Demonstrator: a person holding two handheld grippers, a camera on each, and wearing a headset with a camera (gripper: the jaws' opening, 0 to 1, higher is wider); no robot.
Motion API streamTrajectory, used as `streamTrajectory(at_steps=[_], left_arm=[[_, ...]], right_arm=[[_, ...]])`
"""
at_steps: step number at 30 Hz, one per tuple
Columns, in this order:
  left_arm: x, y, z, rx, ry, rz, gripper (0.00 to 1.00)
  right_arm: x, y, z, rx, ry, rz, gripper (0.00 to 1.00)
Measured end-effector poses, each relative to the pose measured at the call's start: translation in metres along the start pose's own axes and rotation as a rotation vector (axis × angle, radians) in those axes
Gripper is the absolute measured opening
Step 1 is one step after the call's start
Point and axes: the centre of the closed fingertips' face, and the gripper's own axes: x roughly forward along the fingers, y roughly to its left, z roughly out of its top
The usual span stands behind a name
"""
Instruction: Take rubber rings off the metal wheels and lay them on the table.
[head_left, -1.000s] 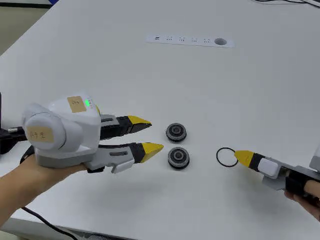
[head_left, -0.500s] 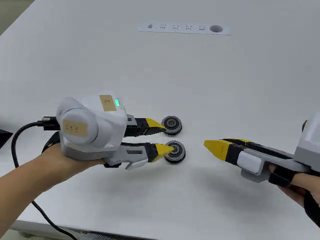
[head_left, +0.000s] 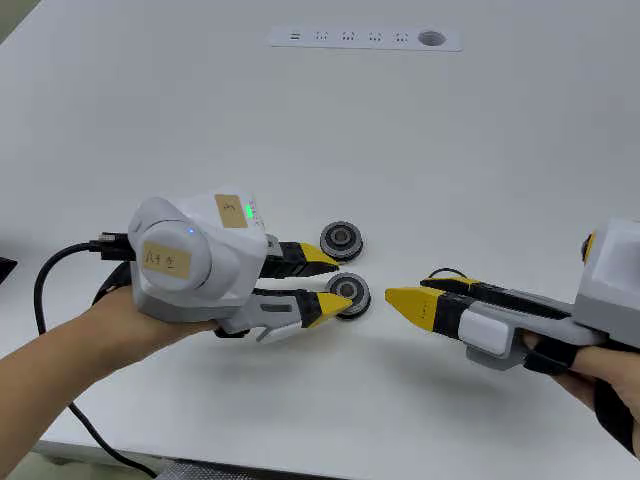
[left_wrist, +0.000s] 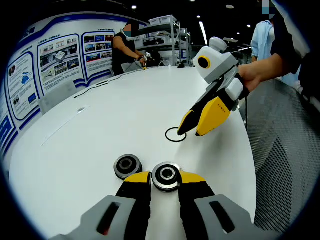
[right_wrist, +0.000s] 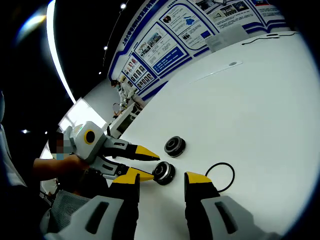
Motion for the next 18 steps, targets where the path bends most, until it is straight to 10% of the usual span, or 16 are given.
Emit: streamTrajectory(at_steps=[18], left_arm=[[0.0020,-0.0038,-0.0010,0.002,0.007,-0.016,0.16]], right_arm=[[0.0020,0.0028,-0.0056,0.025,0.008,0.016,0.34]])
